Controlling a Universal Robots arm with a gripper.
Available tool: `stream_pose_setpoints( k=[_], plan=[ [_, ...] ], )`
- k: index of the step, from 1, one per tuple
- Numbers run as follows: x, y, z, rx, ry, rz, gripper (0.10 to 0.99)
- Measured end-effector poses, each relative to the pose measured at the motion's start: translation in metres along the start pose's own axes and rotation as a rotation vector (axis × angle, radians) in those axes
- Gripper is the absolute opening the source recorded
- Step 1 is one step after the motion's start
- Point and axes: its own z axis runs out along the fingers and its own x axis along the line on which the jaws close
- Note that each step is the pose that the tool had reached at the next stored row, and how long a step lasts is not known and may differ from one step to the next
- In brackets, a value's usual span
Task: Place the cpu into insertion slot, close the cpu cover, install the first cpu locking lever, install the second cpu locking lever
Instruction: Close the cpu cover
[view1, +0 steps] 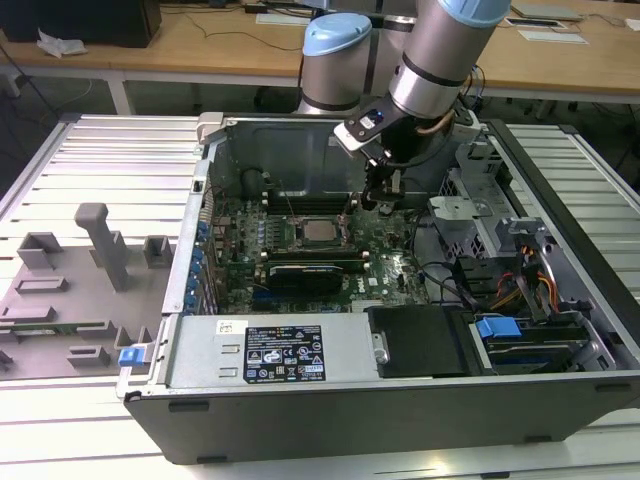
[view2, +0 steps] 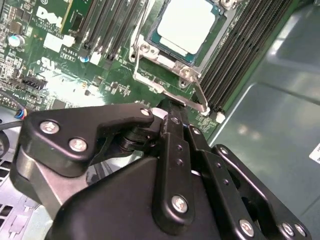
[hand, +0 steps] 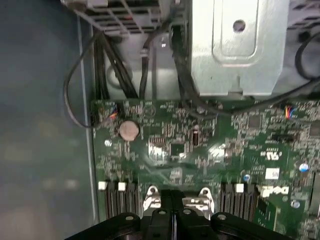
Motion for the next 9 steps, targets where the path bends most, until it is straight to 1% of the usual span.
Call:
stream_pose_setpoints(
  k=[2,4,6,7,8,9],
  plan=[
    [-0.0001,-0.0002,0.0000,0.003,0.0008,0.000,0.106],
    [0.0001,-0.0017,0.0003,0.001,0.0006,0.000,0.106],
    [0.0009,-0.0082,0.0016,-0.006,0.0003,-0.001,0.106],
    [0.0012,-0.0102,0.0021,-0.008,0.0001,-0.001,0.106],
    [0.0021,-0.0162,0.0035,-0.015,-0.0012,-0.001,0.106],
    [0.0033,-0.0255,0.0057,-0.025,-0.0033,-0.001,0.106]
  ],
)
